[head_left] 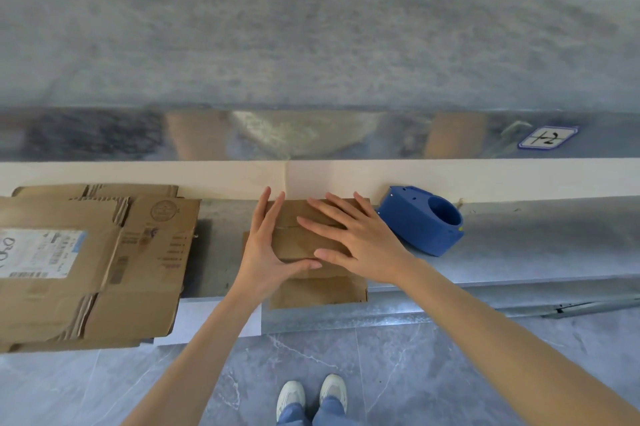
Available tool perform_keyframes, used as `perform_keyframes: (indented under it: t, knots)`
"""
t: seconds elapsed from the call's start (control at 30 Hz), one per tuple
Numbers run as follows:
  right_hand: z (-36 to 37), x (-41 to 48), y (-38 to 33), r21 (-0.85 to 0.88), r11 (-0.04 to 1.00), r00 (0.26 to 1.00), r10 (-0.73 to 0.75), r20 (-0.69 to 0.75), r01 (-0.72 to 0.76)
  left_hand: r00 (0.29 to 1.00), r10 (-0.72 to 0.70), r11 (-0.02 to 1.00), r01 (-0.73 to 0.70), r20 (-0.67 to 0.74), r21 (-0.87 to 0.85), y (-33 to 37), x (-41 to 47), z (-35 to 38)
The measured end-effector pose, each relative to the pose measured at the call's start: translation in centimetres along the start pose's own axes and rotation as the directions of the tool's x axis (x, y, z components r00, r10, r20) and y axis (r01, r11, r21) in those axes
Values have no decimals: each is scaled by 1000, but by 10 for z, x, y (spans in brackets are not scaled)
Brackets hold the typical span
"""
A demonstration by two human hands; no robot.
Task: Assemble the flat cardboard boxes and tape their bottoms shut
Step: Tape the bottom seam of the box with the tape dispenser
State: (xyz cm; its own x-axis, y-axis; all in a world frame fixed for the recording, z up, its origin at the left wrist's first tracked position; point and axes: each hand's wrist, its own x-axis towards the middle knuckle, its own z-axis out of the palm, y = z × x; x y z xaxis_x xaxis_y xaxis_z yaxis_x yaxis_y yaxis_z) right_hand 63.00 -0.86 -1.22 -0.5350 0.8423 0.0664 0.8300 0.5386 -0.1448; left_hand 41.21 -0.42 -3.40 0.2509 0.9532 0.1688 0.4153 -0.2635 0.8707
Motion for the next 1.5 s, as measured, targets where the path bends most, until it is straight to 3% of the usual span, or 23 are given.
perform_keyframes:
  t: [0.2,0.27,0.33,0.47,0.53,0.7,0.93,1.17,1.33,1.5]
  knots:
    - [-2,1,-3,33,997,997,76,-19,-75,998,12,1000,-13,62,15,-2,2,-5]
    - [-3,1,-5,133,981,988,150,-46,-143,994,23,999,-25,103,23,-3,3,-9]
    - [-4,-1,-9,356,905,952,288,-107,-234,988,50,997,-57,147,47,-4,5,-13]
    - [-5,-3,-12,698,636,817,562,-127,-329,981,76,992,-92,180,82,-6,8,-24]
    - [-7,-6,-11,770,548,803,590,-80,-326,978,93,990,-111,188,89,-5,9,-28]
    - [-10,-17,-3,813,477,808,589,-15,-333,979,113,985,-132,172,107,-3,2,-32]
    - [-19,-9,11,735,573,870,491,47,-363,1000,16,999,-17,16,44,-4,-13,-35]
    - [-21,0,28,698,644,934,344,100,-312,988,-70,969,101,-141,226,1,-25,-44]
    - [-28,10,38,670,721,977,212,34,-180,886,-106,943,234,-452,238,12,-56,-32]
    - [-32,14,44,631,775,968,152,-201,9,786,-102,919,309,-610,245,35,-83,-1]
